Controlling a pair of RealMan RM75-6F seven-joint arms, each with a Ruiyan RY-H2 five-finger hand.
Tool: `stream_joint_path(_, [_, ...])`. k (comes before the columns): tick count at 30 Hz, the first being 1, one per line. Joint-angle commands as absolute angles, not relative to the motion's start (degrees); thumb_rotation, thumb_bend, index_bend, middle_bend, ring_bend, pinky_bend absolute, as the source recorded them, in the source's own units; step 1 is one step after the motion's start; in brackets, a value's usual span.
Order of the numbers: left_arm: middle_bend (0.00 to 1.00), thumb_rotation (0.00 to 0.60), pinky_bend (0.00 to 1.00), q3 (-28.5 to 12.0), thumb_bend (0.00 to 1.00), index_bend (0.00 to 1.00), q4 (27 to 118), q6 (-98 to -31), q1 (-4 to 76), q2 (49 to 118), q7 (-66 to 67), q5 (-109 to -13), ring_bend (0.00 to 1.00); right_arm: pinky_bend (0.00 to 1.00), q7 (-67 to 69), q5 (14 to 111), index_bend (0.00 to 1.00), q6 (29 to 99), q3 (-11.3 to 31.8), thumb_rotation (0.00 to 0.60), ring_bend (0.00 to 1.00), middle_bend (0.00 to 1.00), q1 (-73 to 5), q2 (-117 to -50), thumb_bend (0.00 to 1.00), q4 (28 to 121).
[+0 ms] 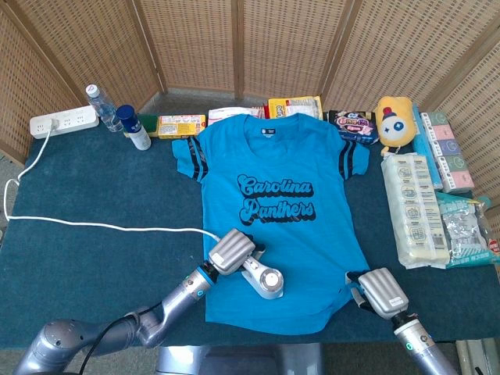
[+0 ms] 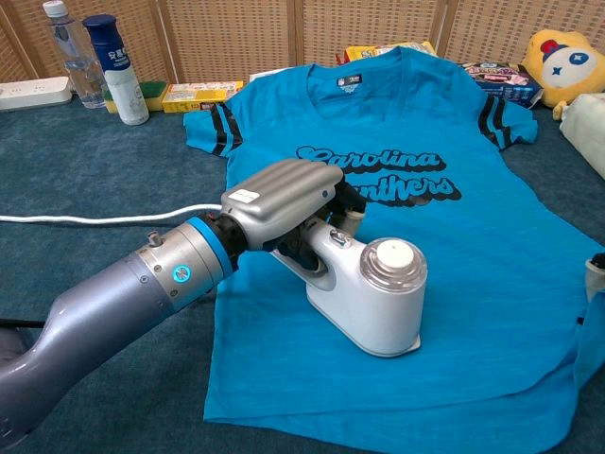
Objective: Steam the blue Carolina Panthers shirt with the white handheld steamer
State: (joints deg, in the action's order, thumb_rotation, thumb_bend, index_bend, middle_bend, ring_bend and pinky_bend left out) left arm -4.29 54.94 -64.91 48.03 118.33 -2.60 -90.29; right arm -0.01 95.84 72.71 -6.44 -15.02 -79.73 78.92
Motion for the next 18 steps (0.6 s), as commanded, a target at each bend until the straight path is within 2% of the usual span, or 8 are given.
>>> stream_joint_path(1, [0.77, 0.6, 0.78, -4.5, 0.33, 0.8, 54.6, -64.8, 48.1, 118.4, -2.4, -90.3, 0.69, 0.82, 0.1, 95.8, 0.63, 72.7, -6.4, 0.6, 0.68, 0.61, -15.0, -79.7, 0.61, 78.9])
stream_joint_path(18, [0.77, 0.6, 0.77, -6.6, 0.33, 0.8, 47.2, -64.7, 47.9, 117.8, -3.6, -88.7, 0.69, 0.82, -0.2, 95.8, 0.63, 72.1, -6.3, 0.6, 0.69, 0.61, -15.3, -80.1, 0.61, 78.9])
